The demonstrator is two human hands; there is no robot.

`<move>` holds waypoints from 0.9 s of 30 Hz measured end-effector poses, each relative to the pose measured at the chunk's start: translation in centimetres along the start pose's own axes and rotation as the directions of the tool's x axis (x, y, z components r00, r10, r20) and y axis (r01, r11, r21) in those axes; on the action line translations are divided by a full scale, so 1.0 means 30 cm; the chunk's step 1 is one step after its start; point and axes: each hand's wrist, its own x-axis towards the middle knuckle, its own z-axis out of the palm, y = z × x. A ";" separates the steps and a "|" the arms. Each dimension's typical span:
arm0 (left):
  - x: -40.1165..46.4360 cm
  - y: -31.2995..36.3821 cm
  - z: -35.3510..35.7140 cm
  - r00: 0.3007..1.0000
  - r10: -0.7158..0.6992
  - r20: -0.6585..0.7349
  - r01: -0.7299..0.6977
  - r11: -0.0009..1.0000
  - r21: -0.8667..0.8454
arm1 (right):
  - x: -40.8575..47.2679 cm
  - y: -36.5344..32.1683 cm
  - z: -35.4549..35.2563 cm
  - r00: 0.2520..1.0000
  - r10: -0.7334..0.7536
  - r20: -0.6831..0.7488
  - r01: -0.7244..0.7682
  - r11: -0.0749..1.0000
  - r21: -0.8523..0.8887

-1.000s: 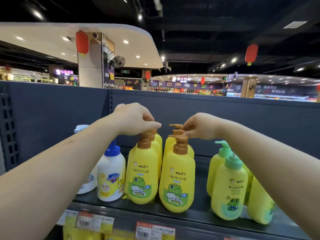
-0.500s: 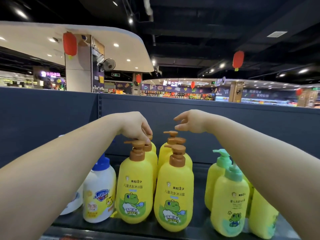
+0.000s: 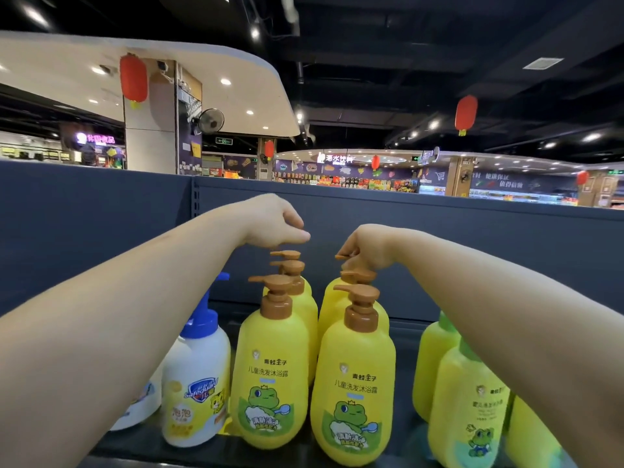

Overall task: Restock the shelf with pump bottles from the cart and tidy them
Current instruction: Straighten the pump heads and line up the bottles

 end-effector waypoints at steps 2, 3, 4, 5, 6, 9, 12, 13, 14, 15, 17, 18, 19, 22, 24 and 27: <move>0.030 0.010 0.003 0.999 -0.005 -0.034 0.008 0.997 0.082 | 0.000 0.013 0.002 1.000 0.008 0.000 -0.008 1.000 0.009; 0.048 0.013 0.010 1.000 -0.017 0.001 0.017 0.992 0.123 | 0.000 0.018 0.001 1.000 0.013 0.003 -0.013 1.000 0.011; 0.066 0.013 0.020 0.998 -0.037 0.050 0.028 0.987 0.157 | -0.001 0.021 0.000 1.000 0.018 0.006 -0.018 1.000 0.012; 0.084 0.009 0.030 0.992 -0.069 0.109 0.048 0.981 0.186 | -0.002 0.023 -0.001 1.000 0.022 0.008 -0.022 1.000 0.014; 0.102 0.004 0.038 0.981 -0.102 0.166 0.067 0.976 0.207 | -0.002 0.022 -0.001 1.000 0.023 0.010 -0.023 1.000 0.014; 0.139 -0.017 0.054 0.949 -0.166 0.267 0.112 0.972 0.205 | 0.001 0.011 -0.005 0.999 0.024 0.025 -0.024 0.999 -0.023; 0.161 -0.023 0.068 0.952 -0.157 0.261 0.113 0.978 0.175 | -0.033 0.000 -0.043 0.999 0.042 0.000 -0.042 0.994 -0.098; 0.166 -0.020 0.076 0.956 -0.146 0.254 0.104 0.980 0.172 | -0.060 -0.001 -0.066 0.999 0.042 -0.034 -0.045 0.995 -0.089; 0.173 -0.018 0.085 0.962 -0.131 0.241 0.091 0.982 0.167 | -0.097 -0.001 -0.093 0.996 0.038 -0.075 -0.043 0.997 -0.061; 0.182 -0.019 0.096 0.968 -0.114 0.223 0.078 0.983 0.164 | -0.141 0.002 -0.119 0.993 0.038 -0.115 -0.040 0.999 -0.022; 0.197 -0.019 0.115 0.980 -0.087 0.181 0.058 0.986 0.158 | -0.240 0.017 -0.161 0.980 0.055 -0.192 -0.043 0.997 0.063; 0.199 -0.018 0.122 0.984 -0.078 0.159 0.053 0.987 0.151 | -0.291 0.031 -0.172 0.971 0.071 -0.227 -0.049 0.994 0.101; 0.201 -0.018 0.126 0.988 -0.069 0.141 0.048 0.988 0.146 | -0.338 0.050 -0.175 0.963 0.088 -0.256 -0.055 0.989 0.134; 0.208 -0.023 0.134 0.990 -0.051 0.130 0.031 0.989 0.145 | -0.460 0.124 -0.147 0.943 0.157 -0.293 -0.093 0.971 0.218; 0.197 -0.027 0.129 0.988 -0.074 0.137 0.055 0.989 0.135 | -0.527 0.169 -0.114 0.938 0.205 -0.279 -0.135 0.959 0.251; 0.175 -0.042 0.109 0.976 -0.131 0.175 0.110 0.986 0.124 | -0.600 0.213 -0.065 0.941 0.258 -0.218 -0.197 0.944 0.265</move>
